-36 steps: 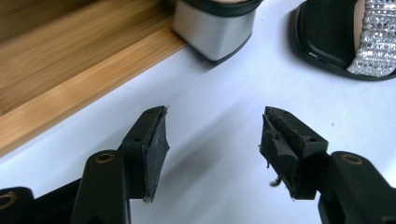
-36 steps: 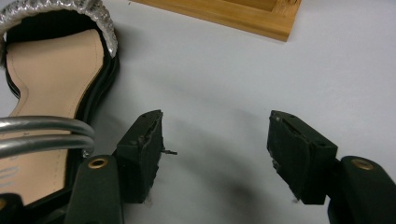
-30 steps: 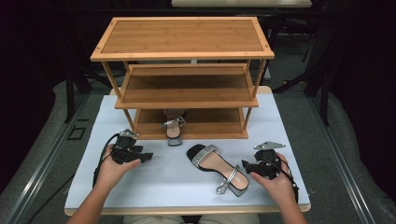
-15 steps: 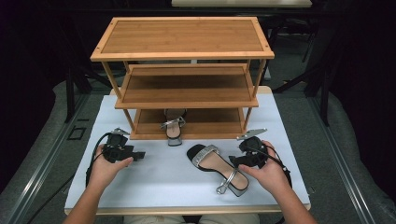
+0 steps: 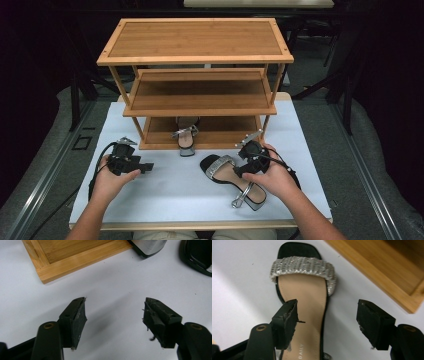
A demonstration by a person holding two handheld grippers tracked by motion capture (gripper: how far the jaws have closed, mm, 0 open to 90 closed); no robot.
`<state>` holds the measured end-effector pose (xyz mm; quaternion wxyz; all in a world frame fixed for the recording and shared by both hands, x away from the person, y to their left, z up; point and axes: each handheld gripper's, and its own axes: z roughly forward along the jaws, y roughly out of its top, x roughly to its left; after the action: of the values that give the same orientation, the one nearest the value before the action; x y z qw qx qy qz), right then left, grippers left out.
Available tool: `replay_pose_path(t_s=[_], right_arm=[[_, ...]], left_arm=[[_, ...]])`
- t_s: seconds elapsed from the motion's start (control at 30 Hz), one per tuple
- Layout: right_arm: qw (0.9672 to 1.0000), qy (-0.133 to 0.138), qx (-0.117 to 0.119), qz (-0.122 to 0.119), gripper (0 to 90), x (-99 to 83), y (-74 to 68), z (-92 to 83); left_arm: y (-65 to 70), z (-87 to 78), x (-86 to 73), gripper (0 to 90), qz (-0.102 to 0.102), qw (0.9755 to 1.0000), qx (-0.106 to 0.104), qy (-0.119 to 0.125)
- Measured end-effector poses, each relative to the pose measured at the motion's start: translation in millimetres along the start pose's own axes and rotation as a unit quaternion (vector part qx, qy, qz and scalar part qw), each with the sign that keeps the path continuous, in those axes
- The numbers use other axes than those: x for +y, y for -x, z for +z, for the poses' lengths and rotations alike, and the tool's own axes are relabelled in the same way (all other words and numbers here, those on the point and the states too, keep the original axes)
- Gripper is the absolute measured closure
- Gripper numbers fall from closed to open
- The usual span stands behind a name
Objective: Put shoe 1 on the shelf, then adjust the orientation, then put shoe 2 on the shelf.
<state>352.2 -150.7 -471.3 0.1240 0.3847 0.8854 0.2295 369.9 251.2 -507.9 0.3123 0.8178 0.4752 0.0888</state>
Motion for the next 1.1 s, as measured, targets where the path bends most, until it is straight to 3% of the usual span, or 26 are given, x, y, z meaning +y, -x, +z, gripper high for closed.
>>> replay_pose_path(t_s=[0.07, 0.3, 0.53, 0.67, 0.83, 1.1], right_arm=[[0.9999, -0.014, -0.001, -0.005, 32.9, 3.4, -3.1, 3.7], [0.9976, -0.062, 0.029, -0.01, 30.7, 12.2, -7.1, 14.5], [0.9947, -0.091, 0.045, -0.016, 30.2, 18.8, -14.7, 23.9], [0.9932, -0.108, 0.036, -0.021, 30.2, 22.7, -17.2, 27.4], [0.9894, -0.136, 0.044, -0.027, 31.6, 25.3, -17.1, 30.9], [0.9832, -0.176, 0.046, -0.012, 32.6, 21.8, -16.3, 35.0]], left_arm=[[0.4, 0.6, -0.6, 32.9, 0.001, 1.0, 0.005, 0.0], [1.9, 1.0, -1.5, 32.1, 0.002, 0.9999, 0.007, -0.007], [1.8, 0.8, -1.1, 32.1, 0.003, 1.0, 0.008, -0.005], [1.9, 0.7, -1.5, 32.1, 0.004, 1.0, 0.005, -0.005], [3.1, 1.2, -0.9, 31.8, 0.005, 1.0, 0.002, -0.005], [1.1, 1.4, -1.6, 31.7, 0.0, 1.0, 0.003, -0.006]])
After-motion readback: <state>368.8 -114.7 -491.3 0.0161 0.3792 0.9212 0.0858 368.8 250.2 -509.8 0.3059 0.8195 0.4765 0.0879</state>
